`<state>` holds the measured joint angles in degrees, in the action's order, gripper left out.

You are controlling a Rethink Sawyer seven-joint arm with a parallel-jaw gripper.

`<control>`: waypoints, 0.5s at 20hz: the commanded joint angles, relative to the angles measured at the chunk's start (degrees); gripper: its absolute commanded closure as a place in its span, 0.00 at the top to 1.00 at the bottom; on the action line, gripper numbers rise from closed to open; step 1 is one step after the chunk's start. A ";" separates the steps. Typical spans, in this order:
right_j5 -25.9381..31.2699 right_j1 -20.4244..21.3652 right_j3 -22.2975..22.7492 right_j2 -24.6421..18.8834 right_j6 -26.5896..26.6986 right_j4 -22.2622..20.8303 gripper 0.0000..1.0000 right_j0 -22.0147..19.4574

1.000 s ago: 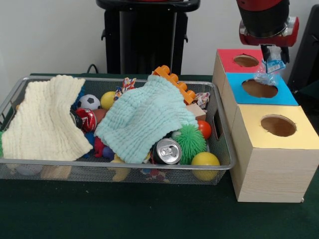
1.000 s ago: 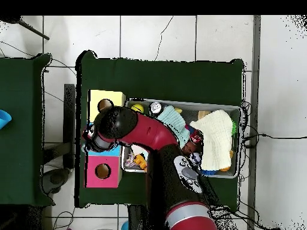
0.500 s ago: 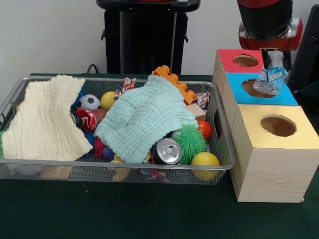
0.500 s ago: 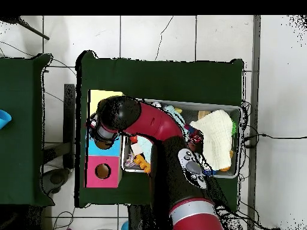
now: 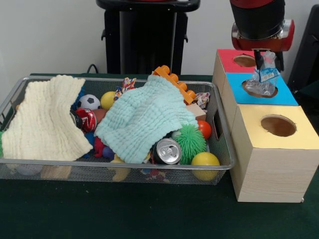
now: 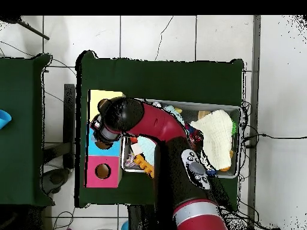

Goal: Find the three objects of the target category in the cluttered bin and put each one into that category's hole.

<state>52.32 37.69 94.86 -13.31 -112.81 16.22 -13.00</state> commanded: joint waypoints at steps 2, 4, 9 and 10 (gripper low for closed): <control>4.13 0.39 5.26 -1.33 -2.09 -1.80 0.00 -1.38; 3.83 0.24 5.33 -1.42 -2.43 -1.58 0.00 -1.23; 3.57 -0.32 4.86 -2.06 -3.04 -0.58 0.00 -1.18; 3.47 -0.72 4.59 -2.31 -3.12 -0.29 0.00 -1.23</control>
<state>52.32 37.97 96.40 -13.32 -112.81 16.21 -13.03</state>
